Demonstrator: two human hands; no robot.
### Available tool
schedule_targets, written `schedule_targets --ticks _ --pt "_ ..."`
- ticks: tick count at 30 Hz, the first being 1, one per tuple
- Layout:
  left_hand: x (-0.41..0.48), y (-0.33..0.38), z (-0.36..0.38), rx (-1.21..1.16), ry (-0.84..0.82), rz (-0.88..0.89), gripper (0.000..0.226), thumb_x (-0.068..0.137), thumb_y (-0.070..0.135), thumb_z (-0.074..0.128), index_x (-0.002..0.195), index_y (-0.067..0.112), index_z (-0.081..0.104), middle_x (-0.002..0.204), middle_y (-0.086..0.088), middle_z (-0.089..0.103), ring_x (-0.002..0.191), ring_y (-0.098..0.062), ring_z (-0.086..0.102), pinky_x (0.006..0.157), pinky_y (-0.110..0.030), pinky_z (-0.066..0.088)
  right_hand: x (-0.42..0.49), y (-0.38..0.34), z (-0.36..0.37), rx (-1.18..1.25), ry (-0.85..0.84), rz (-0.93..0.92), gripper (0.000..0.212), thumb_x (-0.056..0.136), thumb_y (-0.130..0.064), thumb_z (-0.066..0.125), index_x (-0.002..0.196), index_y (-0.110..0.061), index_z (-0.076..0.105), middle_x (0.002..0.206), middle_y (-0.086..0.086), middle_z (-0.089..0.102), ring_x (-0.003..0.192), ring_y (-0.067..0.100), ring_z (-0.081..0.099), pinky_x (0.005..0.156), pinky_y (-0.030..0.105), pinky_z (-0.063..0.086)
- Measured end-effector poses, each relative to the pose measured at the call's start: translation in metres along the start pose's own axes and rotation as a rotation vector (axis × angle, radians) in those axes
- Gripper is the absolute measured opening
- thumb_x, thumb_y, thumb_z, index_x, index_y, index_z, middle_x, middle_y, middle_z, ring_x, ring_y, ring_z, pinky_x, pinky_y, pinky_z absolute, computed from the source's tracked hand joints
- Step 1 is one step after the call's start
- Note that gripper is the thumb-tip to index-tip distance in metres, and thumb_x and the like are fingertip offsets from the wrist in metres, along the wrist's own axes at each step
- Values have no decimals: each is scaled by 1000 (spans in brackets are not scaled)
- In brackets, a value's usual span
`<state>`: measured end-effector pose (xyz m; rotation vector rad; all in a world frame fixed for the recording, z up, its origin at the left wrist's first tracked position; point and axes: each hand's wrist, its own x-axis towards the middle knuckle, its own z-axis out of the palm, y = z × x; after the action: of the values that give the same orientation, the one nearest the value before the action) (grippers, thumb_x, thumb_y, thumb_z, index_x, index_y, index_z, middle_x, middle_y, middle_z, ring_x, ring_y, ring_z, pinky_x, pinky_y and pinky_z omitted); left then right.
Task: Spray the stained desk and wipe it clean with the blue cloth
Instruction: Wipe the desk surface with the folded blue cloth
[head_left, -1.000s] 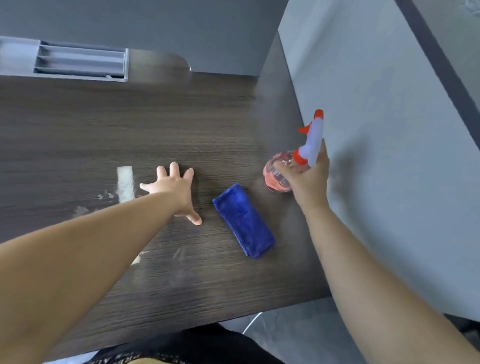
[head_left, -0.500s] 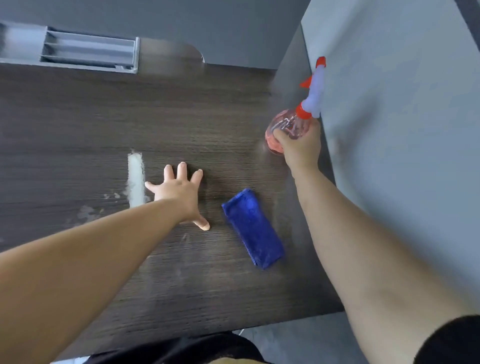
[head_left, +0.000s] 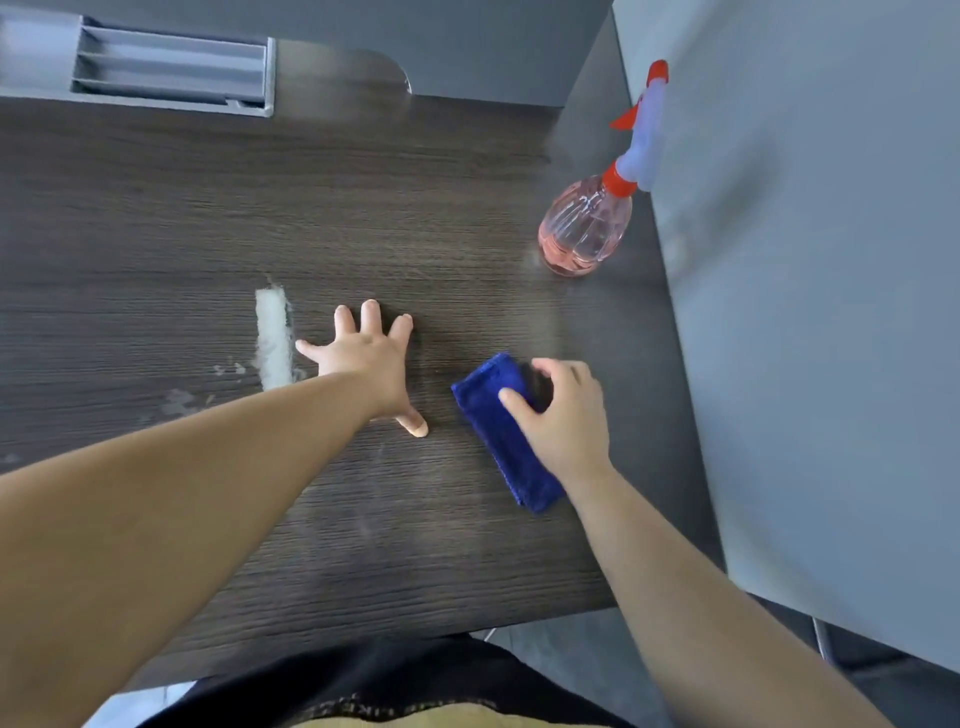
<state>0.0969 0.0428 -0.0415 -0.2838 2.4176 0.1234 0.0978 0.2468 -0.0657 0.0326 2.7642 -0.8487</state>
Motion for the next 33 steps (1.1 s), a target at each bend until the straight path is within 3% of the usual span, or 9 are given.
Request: schedule_targets --ticks 3,7,13,15,18,22,25,29,33 --pt "-1 -1 0 -15 7 1 132 44 62 84 147 30 8 151 -6 5 139 -33 8 101 -70 26 -17 2 1 -30 -83 40 49 83 -37 64 127 -20 52 116 -6 55 103 13 55 76 26 42" --pt "-3 -2 2 -25 27 7 132 44 63 83 147 30 8 151 -6 7 139 -33 8 102 -69 26 -17 -2 -12 153 -166 142 33 82 -28 69 112 -17 61 92 -12 60 92 11 59 75 19 39" --pt "-5 -3 2 -27 44 12 130 44 64 83 147 32 10 148 -5 10 139 -33 8 103 -68 26 -12 -12 -37 19 184 -145 24 78 -17 70 101 -16 64 88 -5 51 72 10 50 66 19 34" --pt "-6 -2 1 -32 45 14 128 44 63 84 146 31 12 147 -5 12 138 -33 10 102 -68 27 -14 -13 -29 -44 111 -183 29 78 -22 72 104 -16 63 95 -5 49 79 12 52 67 25 38" --pt "-8 -1 2 -42 57 14 127 44 60 85 146 31 14 148 -5 12 138 -33 11 103 -68 27 -28 -9 -4 -203 -61 -333 47 74 -34 76 114 -15 64 126 5 50 110 26 49 84 38 47" --pt "-9 -7 0 -106 71 45 116 53 54 84 146 32 19 148 -5 14 136 -32 15 103 -61 33 -30 5 19 -420 -90 -527 58 89 -36 60 137 -6 45 154 15 23 141 39 19 111 50 22" --pt "-16 -16 9 -171 125 63 103 62 50 80 145 30 24 147 -5 16 135 -32 15 108 -53 30 -24 10 28 -494 -178 -555 62 97 -35 45 148 -8 23 158 9 11 145 30 3 116 48 11" --pt "-38 -22 35 -193 209 96 91 71 40 74 145 31 23 149 -6 12 139 -32 6 115 -54 14 -23 34 11 -512 -234 -636 55 98 -23 41 148 -11 21 157 5 14 145 24 5 117 47 14" --pt "-55 -31 57 -186 212 53 97 71 51 72 147 34 15 153 -6 4 143 -34 -4 114 -57 7 -18 38 11 -438 -105 -368 58 99 -23 37 150 -13 11 158 4 9 146 24 1 118 47 10"
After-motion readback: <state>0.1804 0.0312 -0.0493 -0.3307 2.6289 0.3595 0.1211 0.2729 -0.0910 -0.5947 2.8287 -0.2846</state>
